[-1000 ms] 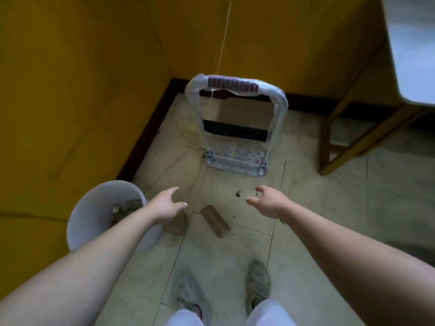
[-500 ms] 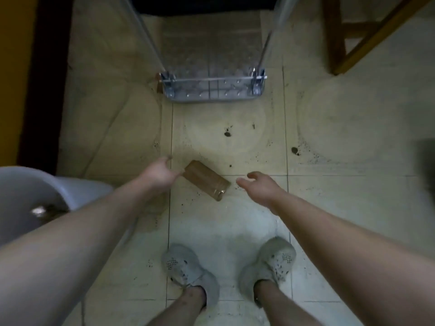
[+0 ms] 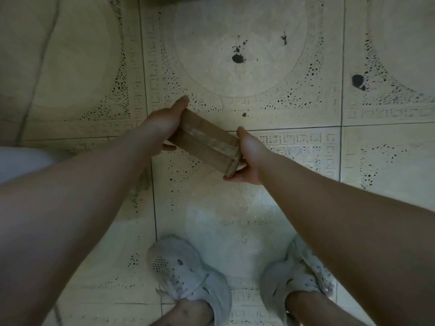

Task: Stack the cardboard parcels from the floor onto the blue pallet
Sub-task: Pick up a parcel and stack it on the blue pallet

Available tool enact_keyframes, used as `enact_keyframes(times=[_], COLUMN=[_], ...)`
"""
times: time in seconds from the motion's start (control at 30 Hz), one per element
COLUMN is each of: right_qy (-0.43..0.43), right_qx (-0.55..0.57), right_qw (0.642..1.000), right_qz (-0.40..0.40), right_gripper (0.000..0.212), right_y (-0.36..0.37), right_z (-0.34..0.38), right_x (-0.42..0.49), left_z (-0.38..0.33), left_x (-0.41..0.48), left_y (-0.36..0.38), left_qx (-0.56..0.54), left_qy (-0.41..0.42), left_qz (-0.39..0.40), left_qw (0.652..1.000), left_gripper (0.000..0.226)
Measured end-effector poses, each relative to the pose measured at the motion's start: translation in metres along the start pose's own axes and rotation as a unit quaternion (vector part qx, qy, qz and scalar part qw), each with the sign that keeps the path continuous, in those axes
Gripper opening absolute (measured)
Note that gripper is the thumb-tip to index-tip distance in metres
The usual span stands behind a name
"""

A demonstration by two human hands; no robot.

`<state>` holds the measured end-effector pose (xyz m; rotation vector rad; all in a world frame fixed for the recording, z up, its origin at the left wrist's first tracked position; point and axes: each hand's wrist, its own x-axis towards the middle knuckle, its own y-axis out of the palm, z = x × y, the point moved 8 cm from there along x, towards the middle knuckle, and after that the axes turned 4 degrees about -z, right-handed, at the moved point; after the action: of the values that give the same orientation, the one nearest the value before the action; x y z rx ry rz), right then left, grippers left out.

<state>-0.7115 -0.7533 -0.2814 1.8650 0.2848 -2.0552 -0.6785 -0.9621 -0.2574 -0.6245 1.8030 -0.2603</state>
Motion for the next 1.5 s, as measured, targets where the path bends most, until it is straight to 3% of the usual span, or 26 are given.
enact_keyframes(times=[0.07,0.23,0.37,0.57,0.73,0.9,1.1,1.2,1.37,1.5], right_qy=[-0.023,-0.128,-0.214,-0.336,-0.435,-0.549,-0.624,-0.661,-0.719,-0.734], right_qx=[-0.021,-0.049,-0.045,-0.033,-0.037,-0.054,-0.069,-0.084,-0.087,-0.063], right_qw=[0.999,0.987,0.972,0.939,0.899,0.834,0.777,0.742,0.688,0.676], right_qz=[-0.027,-0.086,-0.091,-0.070,-0.028,-0.001,0.053,0.072,0.029,-0.025], right_gripper=[0.031,0.049,0.018,0.057,0.044,0.054,0.051,0.059,0.056,0.051], right_y=[-0.008,-0.029,-0.031,-0.021,-0.013,-0.030,-0.057,-0.068,-0.091,-0.116], right_z=[0.003,0.027,0.059,0.104,0.130,0.156,0.164,0.155,0.133,0.104], right_x=[-0.023,-0.132,-0.259,-0.474,-0.622,-0.745,-0.863,-0.911,-0.977,-1.006], left_z=[0.001,-0.006,-0.039,-0.128,-0.201,-0.259,-0.282,-0.284,-0.287,-0.292], left_x=[-0.019,-0.117,-0.222,-0.378,-0.505,-0.631,-0.744,-0.785,-0.840,-0.878], left_y=[-0.006,-0.036,-0.080,-0.178,-0.244,-0.287,-0.299,-0.303,-0.308,-0.298], left_qx=[-0.018,-0.068,-0.153,-0.211,-0.267,-0.276,-0.313,-0.320,-0.257,-0.222], left_qy=[-0.008,-0.033,-0.042,0.088,0.214,0.344,0.438,0.468,0.525,0.556], left_qz=[0.021,0.092,0.153,0.164,0.150,0.121,0.116,0.111,0.071,0.088], left_qw=[1.000,0.993,0.975,0.959,0.927,0.889,0.835,0.816,0.808,0.796], left_gripper=[0.062,0.055,0.073,0.081,0.075,0.074,0.066,0.074,0.085,0.089])
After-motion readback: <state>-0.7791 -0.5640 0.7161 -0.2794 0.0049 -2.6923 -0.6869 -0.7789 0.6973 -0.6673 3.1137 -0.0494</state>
